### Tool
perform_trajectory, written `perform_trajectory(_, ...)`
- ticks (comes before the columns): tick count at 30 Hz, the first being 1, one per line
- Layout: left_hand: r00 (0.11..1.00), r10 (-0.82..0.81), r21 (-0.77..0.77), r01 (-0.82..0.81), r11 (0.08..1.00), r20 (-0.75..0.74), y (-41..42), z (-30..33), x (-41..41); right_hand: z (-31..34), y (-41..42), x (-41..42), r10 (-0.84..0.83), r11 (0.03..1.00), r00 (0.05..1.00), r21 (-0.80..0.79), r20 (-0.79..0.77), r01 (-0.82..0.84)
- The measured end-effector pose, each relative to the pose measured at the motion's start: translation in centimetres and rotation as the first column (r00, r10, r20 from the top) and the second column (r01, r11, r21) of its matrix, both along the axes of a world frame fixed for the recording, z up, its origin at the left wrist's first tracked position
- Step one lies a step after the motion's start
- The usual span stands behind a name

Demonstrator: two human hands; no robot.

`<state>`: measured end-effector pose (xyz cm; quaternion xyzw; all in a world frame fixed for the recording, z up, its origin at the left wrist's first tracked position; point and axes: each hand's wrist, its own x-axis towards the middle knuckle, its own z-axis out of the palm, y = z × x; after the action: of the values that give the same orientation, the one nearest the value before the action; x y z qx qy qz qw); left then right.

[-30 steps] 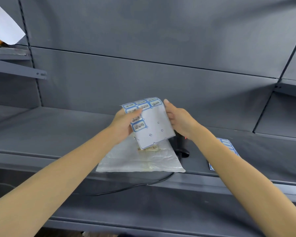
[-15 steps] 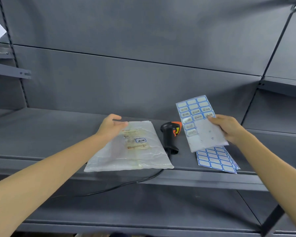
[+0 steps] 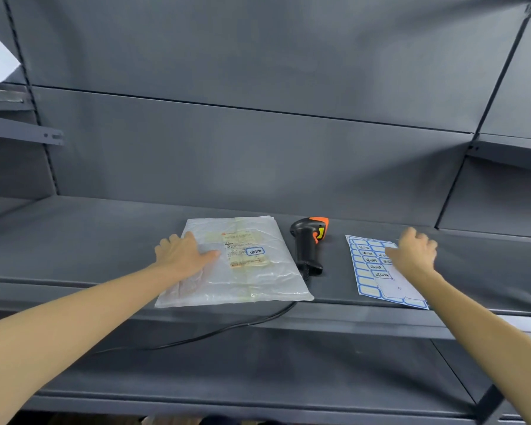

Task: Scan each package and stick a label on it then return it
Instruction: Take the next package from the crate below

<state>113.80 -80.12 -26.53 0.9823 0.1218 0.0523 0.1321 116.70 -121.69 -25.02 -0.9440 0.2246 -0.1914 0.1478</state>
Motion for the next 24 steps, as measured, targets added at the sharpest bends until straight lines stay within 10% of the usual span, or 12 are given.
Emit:
perform_trajectory(9, 0.986, 0.148, -0.329, -0.164, 0.930, -0.073, -0.5, 2.4, -0.3, 2.3, 12.3, 1.5, 0.444, 0.892, 0.889, -0.153, 0.110, -0.426)
perform_trajectory(16, 0.980, 0.161, -0.785, -0.193, 0.588, -0.121, 1.3, 4.1, -0.6, 2.6, 16.0, 1.5, 0.556, 0.818, 0.827, -0.227, 0.081, -0.528)
perform_trajectory(24, 0.998, 0.068, -0.926, -0.017, 0.378, 0.009, 2.8, 7.7, -2.8, 3.7, 14.7, 0.2, 0.593, 0.767, 0.804, -0.339, 0.046, -0.545)
